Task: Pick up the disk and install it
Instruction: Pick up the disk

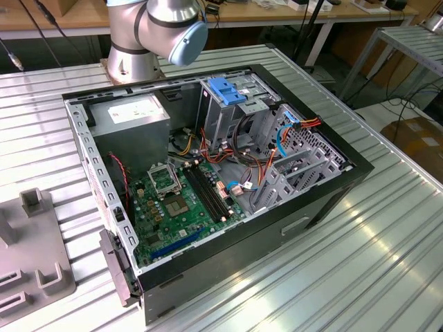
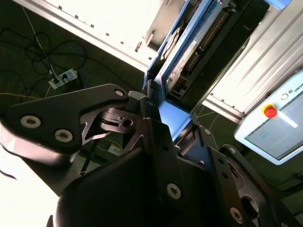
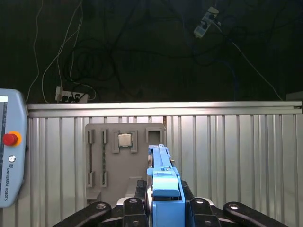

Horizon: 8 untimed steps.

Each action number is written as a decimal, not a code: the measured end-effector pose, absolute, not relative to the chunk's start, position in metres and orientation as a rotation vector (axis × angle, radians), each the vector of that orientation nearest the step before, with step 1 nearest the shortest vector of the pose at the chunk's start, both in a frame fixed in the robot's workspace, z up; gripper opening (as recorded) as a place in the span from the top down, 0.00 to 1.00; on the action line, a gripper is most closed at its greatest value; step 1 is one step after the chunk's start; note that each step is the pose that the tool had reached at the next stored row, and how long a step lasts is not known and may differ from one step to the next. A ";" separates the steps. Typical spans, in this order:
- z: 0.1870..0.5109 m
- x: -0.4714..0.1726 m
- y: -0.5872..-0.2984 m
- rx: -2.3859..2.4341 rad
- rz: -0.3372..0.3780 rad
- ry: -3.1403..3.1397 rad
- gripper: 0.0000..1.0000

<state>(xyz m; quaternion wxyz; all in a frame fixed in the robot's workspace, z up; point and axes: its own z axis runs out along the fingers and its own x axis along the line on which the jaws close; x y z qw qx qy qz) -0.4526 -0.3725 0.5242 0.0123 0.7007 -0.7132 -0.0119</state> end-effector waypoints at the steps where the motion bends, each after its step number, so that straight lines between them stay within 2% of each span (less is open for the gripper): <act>1: 0.524 -0.449 -0.372 2.184 -0.037 -2.223 0.63; 8: 0.524 -0.432 -0.372 2.184 -0.037 -2.223 0.63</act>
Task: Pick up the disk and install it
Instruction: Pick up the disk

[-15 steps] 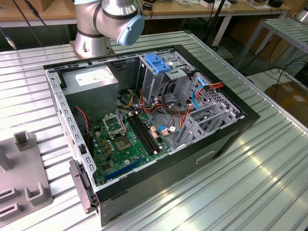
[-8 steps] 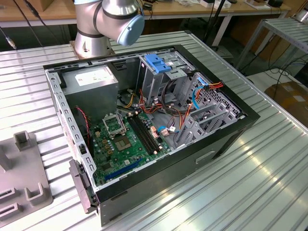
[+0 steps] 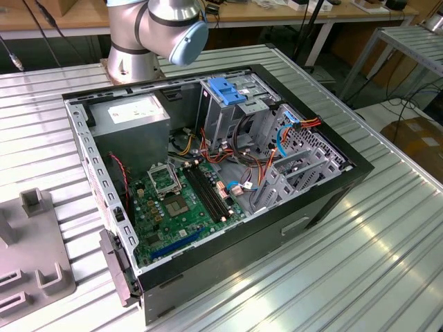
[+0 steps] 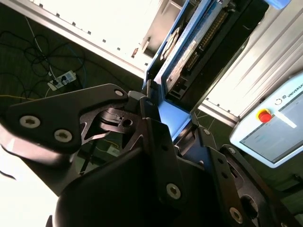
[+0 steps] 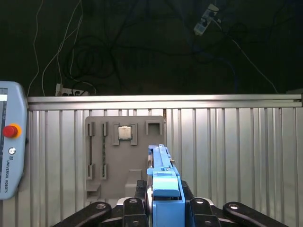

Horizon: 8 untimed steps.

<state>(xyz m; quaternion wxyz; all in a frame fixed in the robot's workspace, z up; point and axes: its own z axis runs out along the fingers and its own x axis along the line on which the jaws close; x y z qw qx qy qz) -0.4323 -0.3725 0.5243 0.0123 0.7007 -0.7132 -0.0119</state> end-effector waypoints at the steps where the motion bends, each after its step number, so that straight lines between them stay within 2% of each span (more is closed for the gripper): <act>1: 0.524 -0.431 -0.372 2.184 -0.037 -2.223 0.63; 8: 0.524 -0.411 -0.372 2.184 -0.037 -2.223 0.63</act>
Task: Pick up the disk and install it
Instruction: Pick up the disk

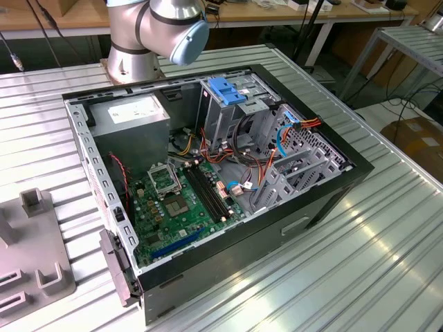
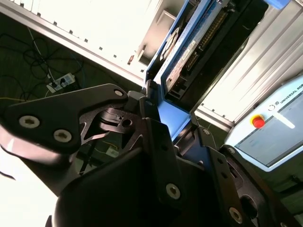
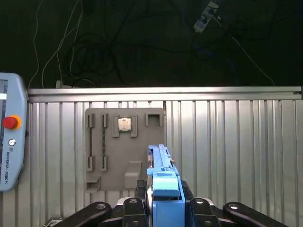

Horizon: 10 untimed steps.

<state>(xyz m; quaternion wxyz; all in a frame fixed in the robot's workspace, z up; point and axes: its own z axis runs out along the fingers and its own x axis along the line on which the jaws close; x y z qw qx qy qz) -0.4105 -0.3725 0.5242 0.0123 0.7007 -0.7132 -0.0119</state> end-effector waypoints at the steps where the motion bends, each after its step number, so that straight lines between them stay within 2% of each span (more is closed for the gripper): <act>1: 0.524 -0.407 -0.372 2.184 -0.037 -2.223 0.63; 10: 0.524 -0.378 -0.372 2.184 -0.037 -2.223 0.63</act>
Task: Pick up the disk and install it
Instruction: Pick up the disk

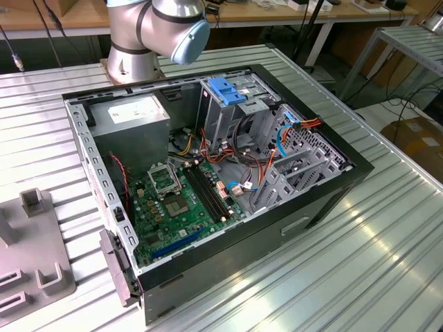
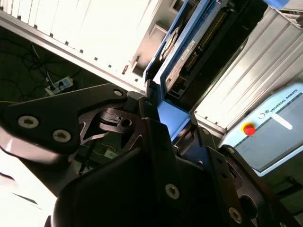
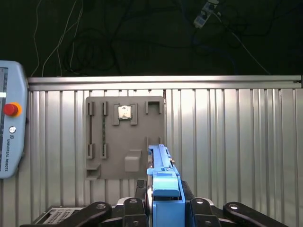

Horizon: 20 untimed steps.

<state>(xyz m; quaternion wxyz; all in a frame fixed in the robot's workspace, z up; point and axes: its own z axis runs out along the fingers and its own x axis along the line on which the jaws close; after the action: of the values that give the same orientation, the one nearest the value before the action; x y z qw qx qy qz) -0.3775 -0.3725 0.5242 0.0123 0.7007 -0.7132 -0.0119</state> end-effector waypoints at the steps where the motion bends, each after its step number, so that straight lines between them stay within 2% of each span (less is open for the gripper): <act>1: 0.524 -0.374 -0.372 2.184 -0.037 -2.223 0.63; 20: 0.533 -0.360 -0.372 2.184 -0.041 -2.223 0.63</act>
<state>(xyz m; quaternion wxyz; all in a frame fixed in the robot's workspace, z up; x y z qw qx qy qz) -0.3601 -0.3725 0.5329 0.0124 0.7007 -0.7132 -0.0131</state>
